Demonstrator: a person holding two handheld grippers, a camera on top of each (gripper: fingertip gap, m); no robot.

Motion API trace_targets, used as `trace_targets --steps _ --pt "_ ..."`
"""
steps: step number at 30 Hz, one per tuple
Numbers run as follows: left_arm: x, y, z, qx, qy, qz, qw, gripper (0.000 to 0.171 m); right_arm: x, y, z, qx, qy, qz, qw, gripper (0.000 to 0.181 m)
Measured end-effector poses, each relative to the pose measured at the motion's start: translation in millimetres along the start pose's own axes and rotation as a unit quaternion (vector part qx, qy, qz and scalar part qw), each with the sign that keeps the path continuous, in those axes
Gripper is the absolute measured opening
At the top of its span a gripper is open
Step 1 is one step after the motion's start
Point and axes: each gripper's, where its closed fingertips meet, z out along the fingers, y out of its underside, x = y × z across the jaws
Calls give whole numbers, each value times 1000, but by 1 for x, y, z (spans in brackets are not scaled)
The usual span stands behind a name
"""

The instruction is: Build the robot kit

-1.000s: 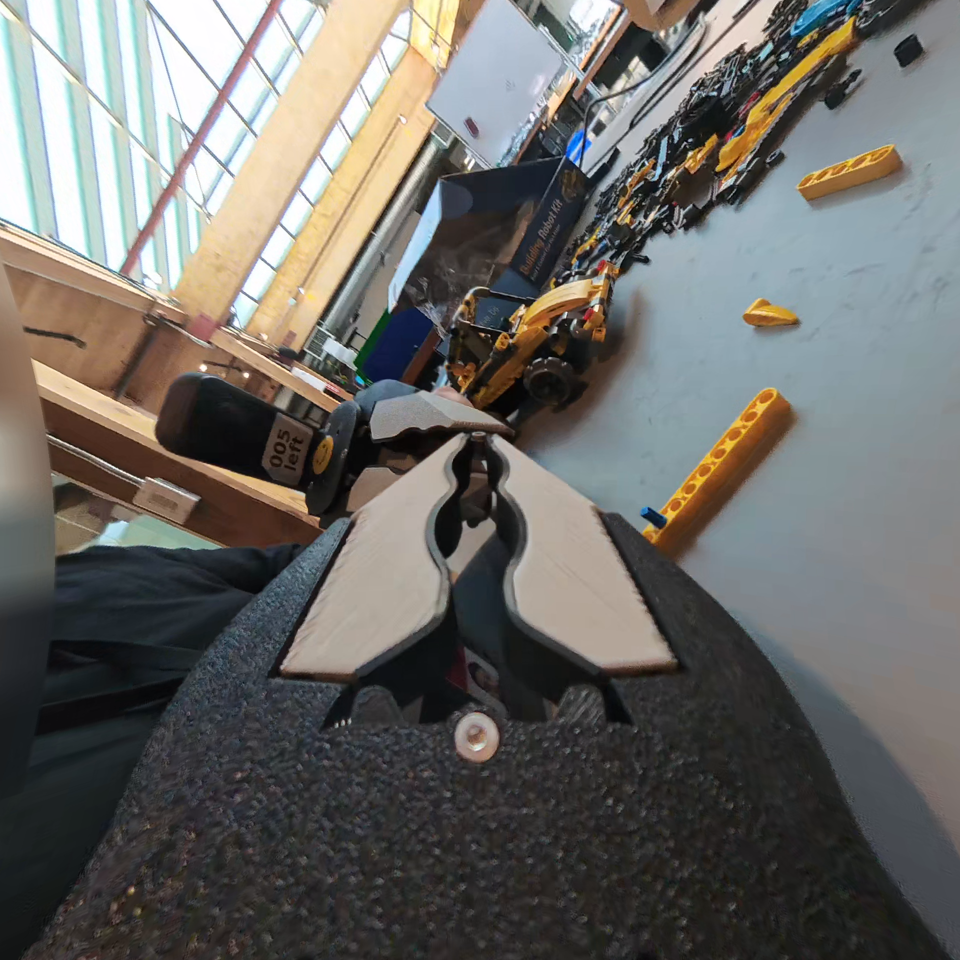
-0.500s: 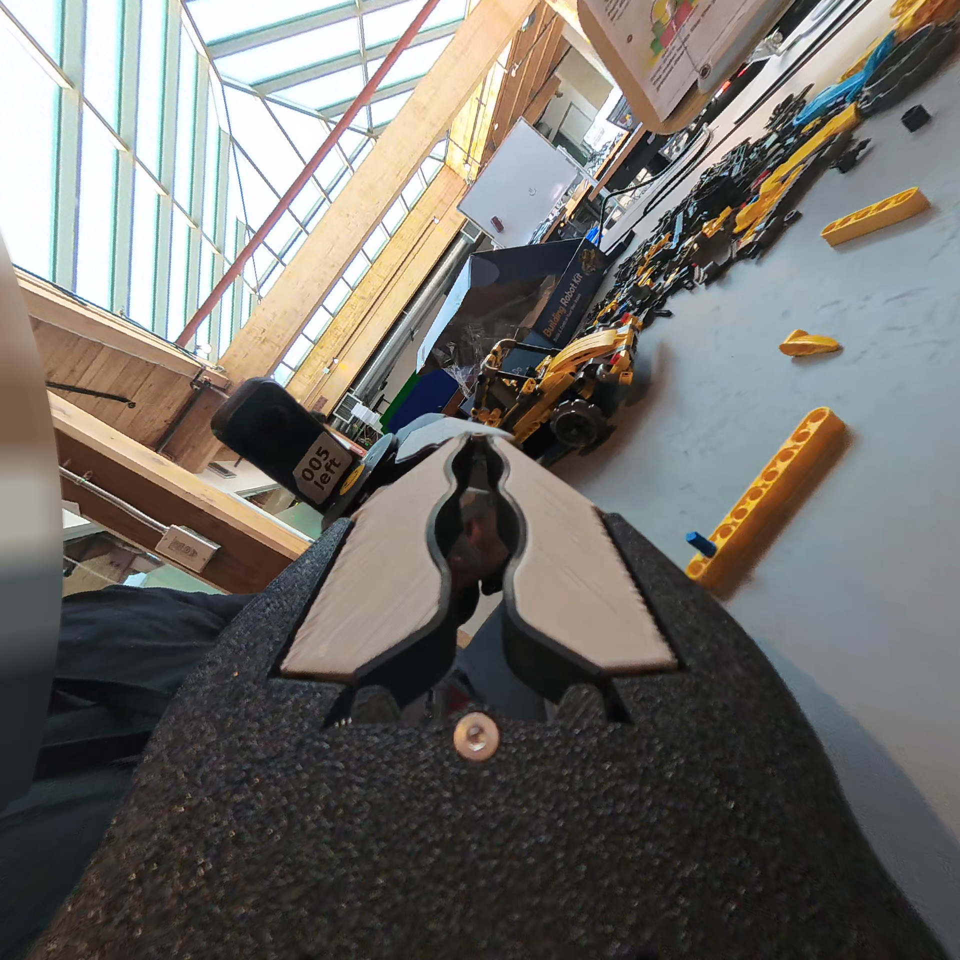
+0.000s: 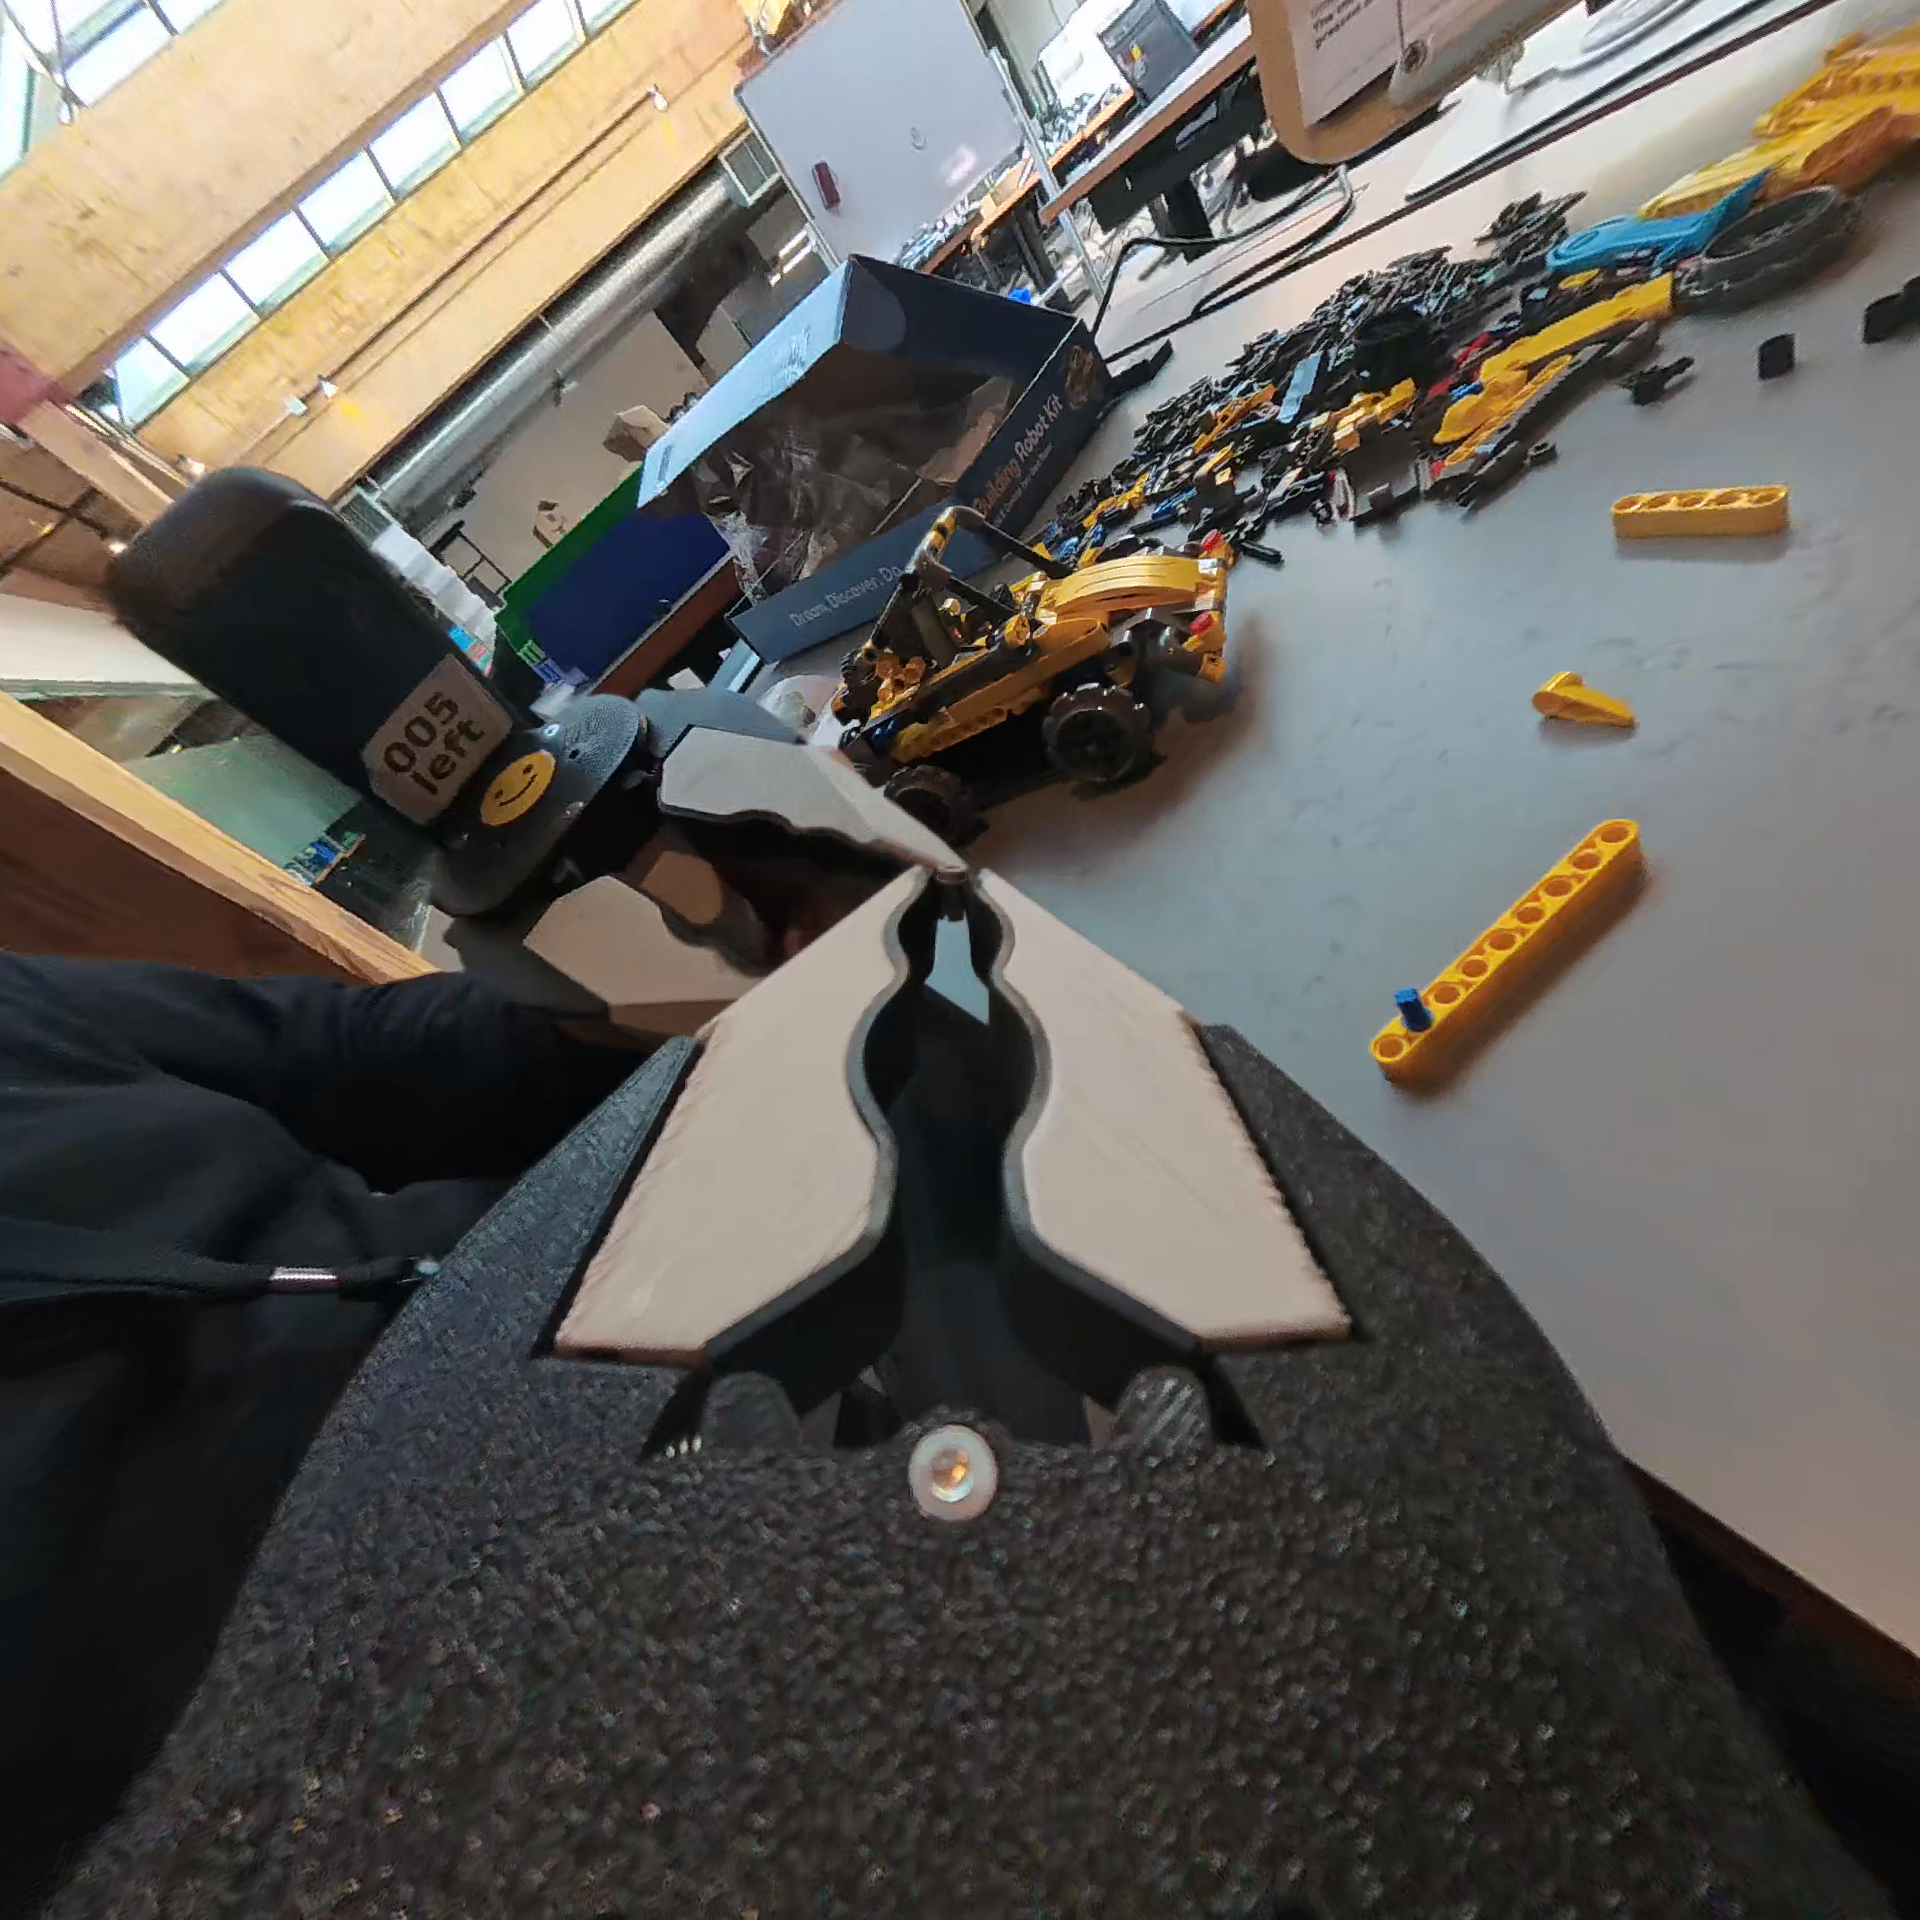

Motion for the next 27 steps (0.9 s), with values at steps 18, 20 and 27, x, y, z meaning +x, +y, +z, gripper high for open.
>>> trace_targets --steps 18,20,27 --pt "52 84 -58 -114 -30 30 993 24 -7 21 5 76 10 -90 993 5" --pt "46 80 -57 -101 -47 25 993 22 -15 23 8 92 -18 -59 994 4" --pt "30 60 -55 -85 -75 59 992 23 -38 40 24 65 -112 -3 992 5"
